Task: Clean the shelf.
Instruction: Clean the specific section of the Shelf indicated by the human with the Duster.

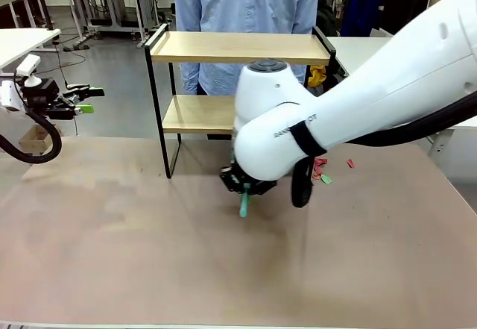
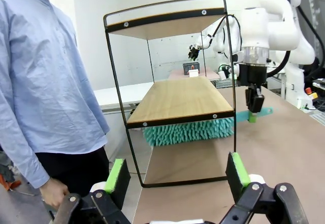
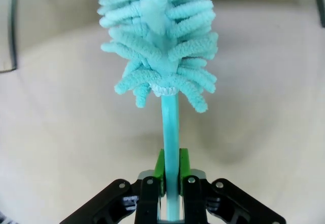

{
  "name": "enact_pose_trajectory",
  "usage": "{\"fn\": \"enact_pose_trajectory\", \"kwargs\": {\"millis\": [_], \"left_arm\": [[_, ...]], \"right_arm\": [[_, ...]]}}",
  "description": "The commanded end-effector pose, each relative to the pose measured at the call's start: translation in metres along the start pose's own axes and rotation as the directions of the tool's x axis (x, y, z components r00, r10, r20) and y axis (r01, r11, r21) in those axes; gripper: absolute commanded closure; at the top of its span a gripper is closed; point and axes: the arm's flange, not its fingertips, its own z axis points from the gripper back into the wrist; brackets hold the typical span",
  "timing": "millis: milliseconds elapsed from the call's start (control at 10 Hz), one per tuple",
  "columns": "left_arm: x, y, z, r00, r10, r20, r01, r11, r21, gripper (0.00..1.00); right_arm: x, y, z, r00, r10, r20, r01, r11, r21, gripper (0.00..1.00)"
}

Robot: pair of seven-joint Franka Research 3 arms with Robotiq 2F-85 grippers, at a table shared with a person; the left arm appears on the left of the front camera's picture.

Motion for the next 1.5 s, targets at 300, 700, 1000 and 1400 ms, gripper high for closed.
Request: {"fn": "enact_pose_trajectory", "kwargs": {"millis": [300,700,1000,1400], "left_arm": [[0.003,-0.003,-0.003,1.0,-0.016,0.002,0.016,1.0,0.0,0.0],[0.003,-0.003,-0.003,1.0,-0.016,0.002,0.016,1.0,0.0,0.0],[0.003,-0.003,-0.003,1.0,-0.016,0.002,0.016,1.0,0.0,0.0],[0.003,-0.003,-0.003,1.0,-0.016,0.002,0.016,1.0,0.0,0.0]], "right_arm": [[0.024,-0.09,0.003,0.995,-0.087,-0.053,0.08,0.988,-0.13,0.88],[0.006,-0.098,0.041,0.996,-0.076,0.051,0.082,0.99,-0.115,0.88],[0.025,-0.096,0.017,0.995,-0.096,-0.017,0.093,0.988,-0.121,0.88],[0.005,-0.11,0.065,0.991,0.107,0.08,-0.111,0.992,0.051,0.88]]}}
